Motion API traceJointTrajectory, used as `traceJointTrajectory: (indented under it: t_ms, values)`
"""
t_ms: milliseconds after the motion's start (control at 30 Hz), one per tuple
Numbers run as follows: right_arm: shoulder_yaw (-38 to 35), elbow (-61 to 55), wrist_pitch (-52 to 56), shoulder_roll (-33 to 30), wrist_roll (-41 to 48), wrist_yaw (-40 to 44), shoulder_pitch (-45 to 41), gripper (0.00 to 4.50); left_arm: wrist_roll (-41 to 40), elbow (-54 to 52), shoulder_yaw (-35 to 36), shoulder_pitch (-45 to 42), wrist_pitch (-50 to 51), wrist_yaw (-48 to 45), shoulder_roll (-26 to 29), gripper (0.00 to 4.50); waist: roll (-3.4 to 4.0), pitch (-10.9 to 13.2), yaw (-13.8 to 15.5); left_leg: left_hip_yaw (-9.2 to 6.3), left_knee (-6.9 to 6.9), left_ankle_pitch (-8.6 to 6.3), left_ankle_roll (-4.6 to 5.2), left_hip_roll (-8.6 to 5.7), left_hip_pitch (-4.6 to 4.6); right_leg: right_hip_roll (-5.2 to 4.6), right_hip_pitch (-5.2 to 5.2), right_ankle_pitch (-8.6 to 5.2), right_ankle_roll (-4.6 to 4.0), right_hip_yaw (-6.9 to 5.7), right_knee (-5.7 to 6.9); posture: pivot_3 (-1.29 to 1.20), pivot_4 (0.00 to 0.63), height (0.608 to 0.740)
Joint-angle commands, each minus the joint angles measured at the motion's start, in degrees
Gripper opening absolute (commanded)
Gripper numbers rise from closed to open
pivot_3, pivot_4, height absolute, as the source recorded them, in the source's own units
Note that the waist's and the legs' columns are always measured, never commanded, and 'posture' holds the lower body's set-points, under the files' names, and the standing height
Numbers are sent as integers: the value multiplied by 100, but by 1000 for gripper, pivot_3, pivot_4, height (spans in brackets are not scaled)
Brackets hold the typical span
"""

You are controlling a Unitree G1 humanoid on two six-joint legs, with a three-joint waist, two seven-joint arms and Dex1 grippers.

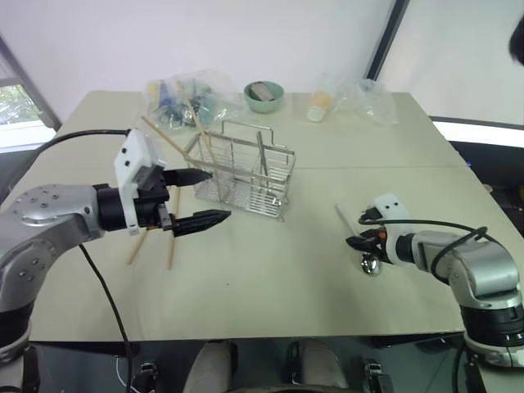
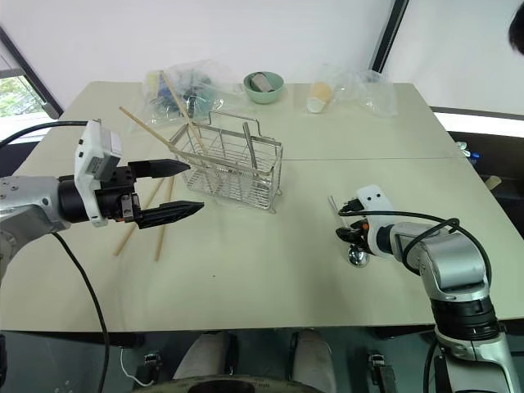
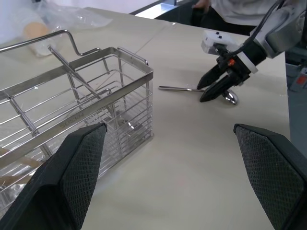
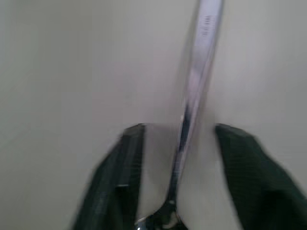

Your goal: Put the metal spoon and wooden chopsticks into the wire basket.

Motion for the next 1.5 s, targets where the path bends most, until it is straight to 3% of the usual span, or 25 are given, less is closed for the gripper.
traceJointTrajectory:
  t_ms: [33, 67, 400, 500, 700, 833, 1000, 1167, 1500]
  values:
    - [-87, 56, -10, 122, 76, -41, -16, 575, -74, -89, 129, -128, -32, 13, 28, 4500, -1, 1, -3, -1, 0, 0, 0, 1, 1, 5, 1, 0, 0, 0, 0, 0, 150, 633]
    - [-94, 79, -24, 146, 71, -60, -13, 39, -80, -92, 127, -135, -28, 19, 31, 4500, -1, 1, -5, -2, 0, 0, 0, 2, 2, 7, 1, 0, 0, 0, 0, 0, 150, 633]
    - [-434, 82, -608, 251, 153, -63, -246, 39, 46, 58, 119, -195, -106, 16, 34, 4500, 0, 5, -12, -2, 1, 0, 0, 4, 6, 18, 2, 0, -3, 7, 0, 0, 150, 633]
    - [-884, 38, -1190, 344, 381, 72, -720, 39, 137, 178, 160, -235, -171, 48, 27, 4500, 15, 20, -18, -1, 4, 0, 0, 3, 6, 20, -3, 2, -4, 12, 0, 0, 150, 633]
    - [-1754, 128, -1363, 883, 1272, -155, -2380, 39, 368, 525, 201, -455, -324, 96, -1, 4500, 11, 21, -13, -7, -10, 1, 1, 2, 5, 35, -14, 5, 0, 15, 4, 0, 150, 633]
    - [-1470, 263, -1667, 1683, 1420, -622, -3316, 39, 503, 786, 216, -661, -435, 140, -70, 4500, 6, 17, -42, -9, -19, 0, 1, 2, 3, 35, -19, 6, 1, 12, 19, 0, 150, 633]
    - [-666, 560, -2270, 2633, 1134, -918, -3454, 39, 649, 945, 189, -800, -517, 183, -174, 4500, 3, 15, -135, -8, -16, 1, 1, -1, -18, 31, -57, 13, 17, 13, 29, 0, 150, 633]
    - [-145, 942, -2941, 3004, 879, -827, -3255, 39, 662, 897, 301, -756, -505, 220, -181, 4500, 5, 16, -157, -5, -7, 1, 1, -7, -23, 29, -62, 14, 19, 19, 38, 0, 150, 633]
    - [55, 1856, -4358, 3600, 603, -714, -2888, 39, 564, 764, 530, -675, -401, 414, -181, 4500, 5, 16, -187, -9, -4, 1, 0, -4, -16, 33, -66, 14, 19, 20, 82, 0, 150, 633]
